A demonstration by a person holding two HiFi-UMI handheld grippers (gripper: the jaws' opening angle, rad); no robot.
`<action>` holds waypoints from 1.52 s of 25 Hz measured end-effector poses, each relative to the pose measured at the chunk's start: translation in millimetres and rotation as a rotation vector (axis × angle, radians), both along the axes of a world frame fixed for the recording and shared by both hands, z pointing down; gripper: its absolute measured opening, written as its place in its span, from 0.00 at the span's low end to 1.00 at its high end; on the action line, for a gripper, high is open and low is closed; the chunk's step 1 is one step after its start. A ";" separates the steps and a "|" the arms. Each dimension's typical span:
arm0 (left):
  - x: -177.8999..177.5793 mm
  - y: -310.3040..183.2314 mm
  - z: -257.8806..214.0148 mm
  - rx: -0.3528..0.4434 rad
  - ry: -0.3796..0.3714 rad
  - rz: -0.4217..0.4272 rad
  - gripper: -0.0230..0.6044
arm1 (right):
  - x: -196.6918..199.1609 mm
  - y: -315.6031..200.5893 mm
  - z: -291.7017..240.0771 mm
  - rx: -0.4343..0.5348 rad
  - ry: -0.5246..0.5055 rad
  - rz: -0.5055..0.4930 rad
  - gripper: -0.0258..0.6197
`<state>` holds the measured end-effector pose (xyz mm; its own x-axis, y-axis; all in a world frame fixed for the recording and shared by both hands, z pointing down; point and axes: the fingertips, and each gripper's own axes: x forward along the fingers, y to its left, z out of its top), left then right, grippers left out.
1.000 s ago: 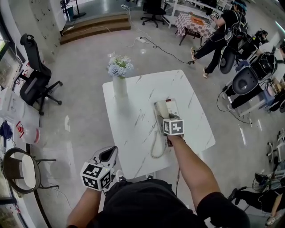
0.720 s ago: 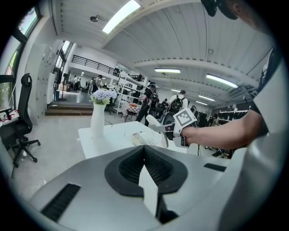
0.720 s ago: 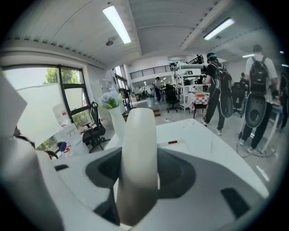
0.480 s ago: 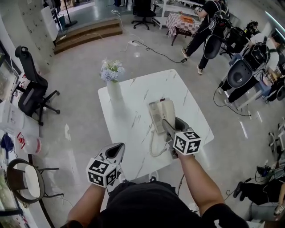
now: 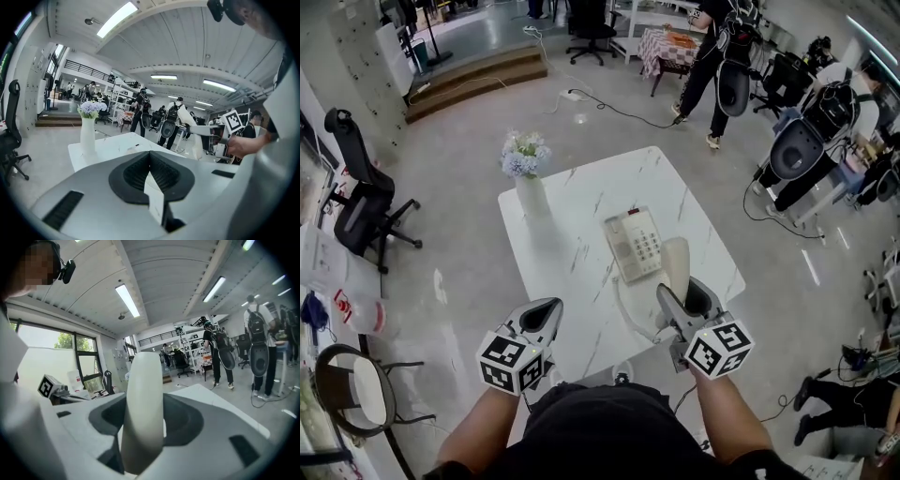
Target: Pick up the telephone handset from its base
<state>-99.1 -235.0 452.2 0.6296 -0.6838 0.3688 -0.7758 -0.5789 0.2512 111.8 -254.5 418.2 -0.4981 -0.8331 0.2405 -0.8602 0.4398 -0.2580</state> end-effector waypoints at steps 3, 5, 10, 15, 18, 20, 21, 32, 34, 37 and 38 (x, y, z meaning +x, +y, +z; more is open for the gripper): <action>0.9 0.9 0.1 0.000 -0.004 0.008 0.04 | 2.2 15.9 -3.2 0.009 0.006 -0.001 0.37; 1.4 2.1 1.6 -0.003 -0.008 0.012 0.04 | 2.5 25.0 -2.7 0.011 0.014 -0.003 0.37; 1.6 5.2 2.9 -0.007 -0.009 0.016 0.04 | 1.7 42.3 3.8 0.000 0.014 0.002 0.37; 3.9 6.9 0.0 -0.001 -0.011 0.024 0.04 | 1.3 47.5 10.6 -0.004 0.003 0.010 0.37; 5.1 6.6 -1.7 0.004 -0.010 0.023 0.04 | 2.4 46.3 12.3 -0.002 0.006 0.013 0.37; 6.0 6.0 -2.7 0.007 -0.007 0.022 0.04 | 3.0 45.6 11.8 0.000 0.010 0.013 0.37; 6.5 5.8 -3.1 0.008 -0.005 0.021 0.04 | 3.4 45.3 11.8 0.001 0.010 0.013 0.37; 11.2 7.9 -6.8 0.016 0.007 0.021 0.04 | 1.0 43.4 11.7 -0.002 0.013 -0.003 0.37; 11.2 7.7 -7.5 0.019 0.005 0.020 0.04 | 1.4 42.8 11.3 0.000 0.014 -0.006 0.37; 9.6 7.4 -8.0 0.018 0.003 0.017 0.04 | 0.4 41.6 10.4 0.002 0.018 -0.010 0.37; 9.2 7.6 -8.2 0.018 0.003 0.017 0.04 | 0.1 41.4 10.0 0.002 0.020 -0.010 0.37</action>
